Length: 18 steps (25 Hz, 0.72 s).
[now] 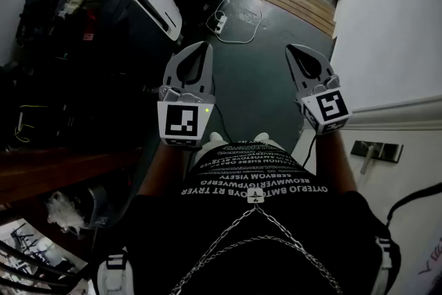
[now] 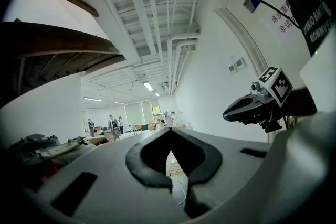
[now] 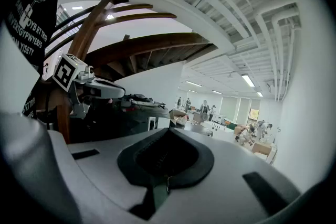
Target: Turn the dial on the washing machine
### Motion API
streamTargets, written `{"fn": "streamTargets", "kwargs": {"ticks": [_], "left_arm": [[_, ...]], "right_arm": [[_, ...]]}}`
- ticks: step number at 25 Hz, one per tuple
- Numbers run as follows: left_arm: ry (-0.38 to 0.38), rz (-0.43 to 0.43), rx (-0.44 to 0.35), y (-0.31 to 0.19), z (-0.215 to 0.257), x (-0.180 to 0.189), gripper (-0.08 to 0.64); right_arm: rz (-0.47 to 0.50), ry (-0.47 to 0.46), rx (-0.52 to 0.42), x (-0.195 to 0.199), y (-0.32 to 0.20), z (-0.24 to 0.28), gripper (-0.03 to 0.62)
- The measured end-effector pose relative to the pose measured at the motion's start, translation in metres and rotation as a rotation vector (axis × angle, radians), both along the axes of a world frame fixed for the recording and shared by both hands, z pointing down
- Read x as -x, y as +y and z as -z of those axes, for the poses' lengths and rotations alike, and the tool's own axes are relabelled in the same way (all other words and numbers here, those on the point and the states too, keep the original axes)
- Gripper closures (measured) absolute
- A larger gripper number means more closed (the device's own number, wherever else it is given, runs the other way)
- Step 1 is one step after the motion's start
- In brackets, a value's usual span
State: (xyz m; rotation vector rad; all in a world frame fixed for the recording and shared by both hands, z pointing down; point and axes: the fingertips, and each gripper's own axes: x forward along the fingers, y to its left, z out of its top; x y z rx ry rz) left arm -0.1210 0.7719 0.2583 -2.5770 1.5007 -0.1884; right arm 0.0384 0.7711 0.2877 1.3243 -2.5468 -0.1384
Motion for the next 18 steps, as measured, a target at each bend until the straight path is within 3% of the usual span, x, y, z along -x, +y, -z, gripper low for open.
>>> {"fn": "streamTargets", "kwargs": {"ticks": [4, 10, 16, 18], "left_arm": [[0.015, -0.009, 0.008, 0.000, -0.004, 0.033, 0.554], [0.000, -0.051, -0.044, -0.002, -0.008, 0.073, 0.554], [0.054, -0.046, 0.002, -0.003, -0.021, 0.107, 0.554], [0.077, -0.039, 0.018, -0.005, -0.025, 0.113, 0.554]], "right_arm": [[-0.028, 0.008, -0.009, 0.028, -0.001, -0.004, 0.595], [-0.080, -0.045, -0.015, 0.069, 0.002, 0.001, 0.595], [-0.085, -0.009, -0.005, 0.096, 0.012, -0.011, 0.595], [-0.075, -0.034, 0.003, 0.100, 0.013, -0.006, 0.595]]}}
